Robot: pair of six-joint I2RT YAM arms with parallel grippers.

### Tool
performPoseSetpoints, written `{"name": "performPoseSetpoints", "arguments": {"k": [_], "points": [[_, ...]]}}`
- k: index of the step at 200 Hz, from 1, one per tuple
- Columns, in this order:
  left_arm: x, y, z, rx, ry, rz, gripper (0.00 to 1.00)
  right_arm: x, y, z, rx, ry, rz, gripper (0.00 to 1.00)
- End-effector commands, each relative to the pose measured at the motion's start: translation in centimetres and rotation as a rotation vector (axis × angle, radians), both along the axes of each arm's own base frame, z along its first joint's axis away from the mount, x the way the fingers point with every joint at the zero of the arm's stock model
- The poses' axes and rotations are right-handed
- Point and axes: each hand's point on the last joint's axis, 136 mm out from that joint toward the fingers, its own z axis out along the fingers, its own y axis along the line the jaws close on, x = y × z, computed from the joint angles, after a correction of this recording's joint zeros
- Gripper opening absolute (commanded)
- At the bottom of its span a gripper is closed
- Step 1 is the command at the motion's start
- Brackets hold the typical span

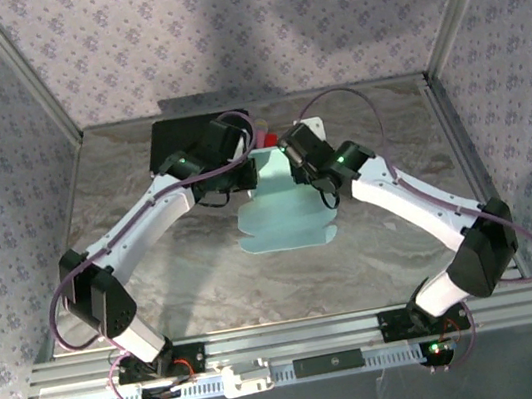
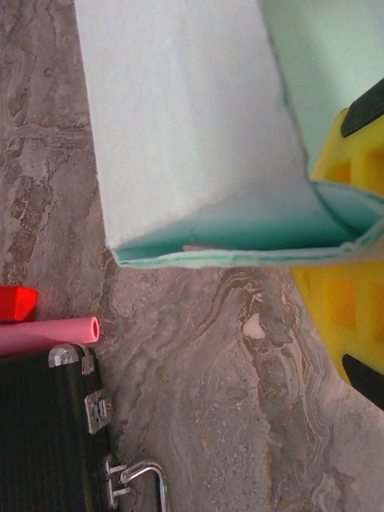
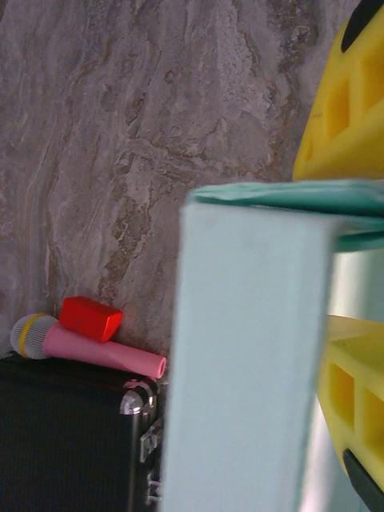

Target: Fold the paper box

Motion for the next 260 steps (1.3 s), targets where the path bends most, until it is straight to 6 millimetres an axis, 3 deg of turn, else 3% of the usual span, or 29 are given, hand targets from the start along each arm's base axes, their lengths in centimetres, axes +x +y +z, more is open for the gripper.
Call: {"name": "performPoseSetpoints", "arguments": {"k": [1,56,111,160,207,260], "points": [[-0.1,-0.5,1.1,-0.005,-0.011,-0.024,0.00,0.6,-0.1,2.6,0.050,-0.047,0.002,0.47],[-0.1,-0.5,1.3,-0.002,-0.014,-0.025,0.00,0.7,-0.5,3.3,0.096,-0.045,0.000,0.36],[-0.1,-0.6,1.2,-0.003,-0.011,-0.028,0.00,0.5,-2.0,3.1,0.031,-0.051,-0.048,0.24],[-0.4,-0.9,1.4,-0.004,-0.016,-0.038,0.00,0.8,-3.5,2.8,-0.091,-0.067,-0.113,0.00],[-0.3,-1.1,1.5,-0.007,-0.020,-0.038,0.00,0.5,-3.1,2.8,-0.131,-0.088,-0.155,0.00],[-0.4,-1.5,2.4,-0.044,-0.047,-0.060,0.00,-0.2,-2.0,2.5,-0.056,-0.057,-0.111,0.00]]}}
